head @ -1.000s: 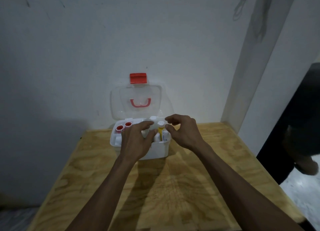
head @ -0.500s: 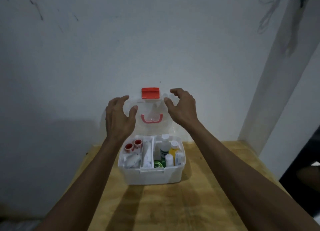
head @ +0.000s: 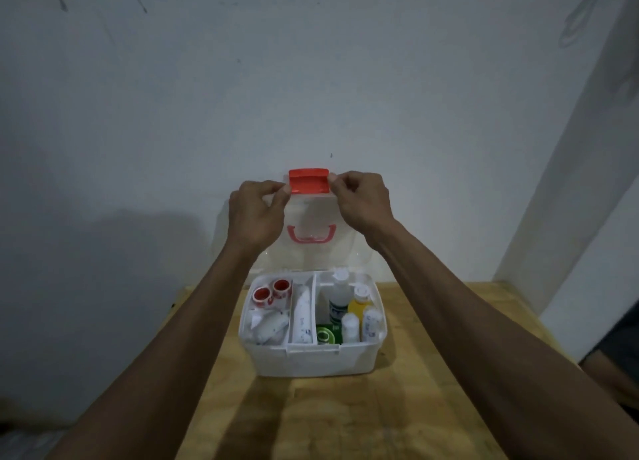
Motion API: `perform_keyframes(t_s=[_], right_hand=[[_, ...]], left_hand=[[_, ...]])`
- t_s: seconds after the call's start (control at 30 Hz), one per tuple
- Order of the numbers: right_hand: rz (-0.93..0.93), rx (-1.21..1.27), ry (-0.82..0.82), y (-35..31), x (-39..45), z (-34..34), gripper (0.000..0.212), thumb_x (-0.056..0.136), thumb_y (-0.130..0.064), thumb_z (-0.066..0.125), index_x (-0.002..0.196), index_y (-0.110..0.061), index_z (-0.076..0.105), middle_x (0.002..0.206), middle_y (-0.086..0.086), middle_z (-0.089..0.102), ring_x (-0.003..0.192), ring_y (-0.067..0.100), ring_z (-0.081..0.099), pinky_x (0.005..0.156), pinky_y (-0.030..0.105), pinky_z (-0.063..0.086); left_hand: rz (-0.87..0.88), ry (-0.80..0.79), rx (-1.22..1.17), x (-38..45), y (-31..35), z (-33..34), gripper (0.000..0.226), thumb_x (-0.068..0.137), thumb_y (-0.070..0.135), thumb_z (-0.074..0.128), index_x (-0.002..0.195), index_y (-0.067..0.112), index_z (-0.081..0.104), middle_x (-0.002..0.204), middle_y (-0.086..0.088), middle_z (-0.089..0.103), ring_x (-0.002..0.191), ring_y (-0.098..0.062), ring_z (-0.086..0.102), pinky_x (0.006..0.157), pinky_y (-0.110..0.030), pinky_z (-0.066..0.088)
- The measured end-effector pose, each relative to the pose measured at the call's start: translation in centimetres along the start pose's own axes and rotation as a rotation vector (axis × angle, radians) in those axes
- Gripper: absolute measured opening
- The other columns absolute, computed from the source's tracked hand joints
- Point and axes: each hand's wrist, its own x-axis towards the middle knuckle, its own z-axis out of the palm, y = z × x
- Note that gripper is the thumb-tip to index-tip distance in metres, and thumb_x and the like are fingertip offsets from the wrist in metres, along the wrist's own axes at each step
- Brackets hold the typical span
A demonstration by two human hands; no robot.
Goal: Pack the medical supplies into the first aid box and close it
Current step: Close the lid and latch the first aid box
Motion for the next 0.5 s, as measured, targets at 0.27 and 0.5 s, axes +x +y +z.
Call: perform_keyframes(t_s=[0.27,0.5], right_hand=[[-0.056,0.114,-0.051,-0.9,-4.7,-2.1,0.033,0.093,-0.043,0.06,0.089,-0.014,0.075,0.081,-0.002,0.072,0.071,0.004,0.061,0.061,0.017,0.045],[-0.168,0.049,-0.139,1.3,-11.5,-3.6,0.029,0.092,-0.041,0.062,0.089,-0.016,0.076,0.09,-0.008,0.073,0.093,0.007,0.064,0.083,0.03,0.049]], left_hand=[[-0.104,-0.034,-0.305,-3.7,0.3,-2.3,0.026,0.087,0.037,0.07,0.105,0.019,0.076,0.104,0.003,0.074,0.1,-0.012,0.066,0.089,-0.033,0.054],[-0.076,-0.088,-0.363,-10.1,-0.5,-3.5,0.012,0.082,0.028,0.075,0.094,0.023,0.074,0.113,0.001,0.069,0.11,-0.014,0.063,0.092,-0.033,0.053]])
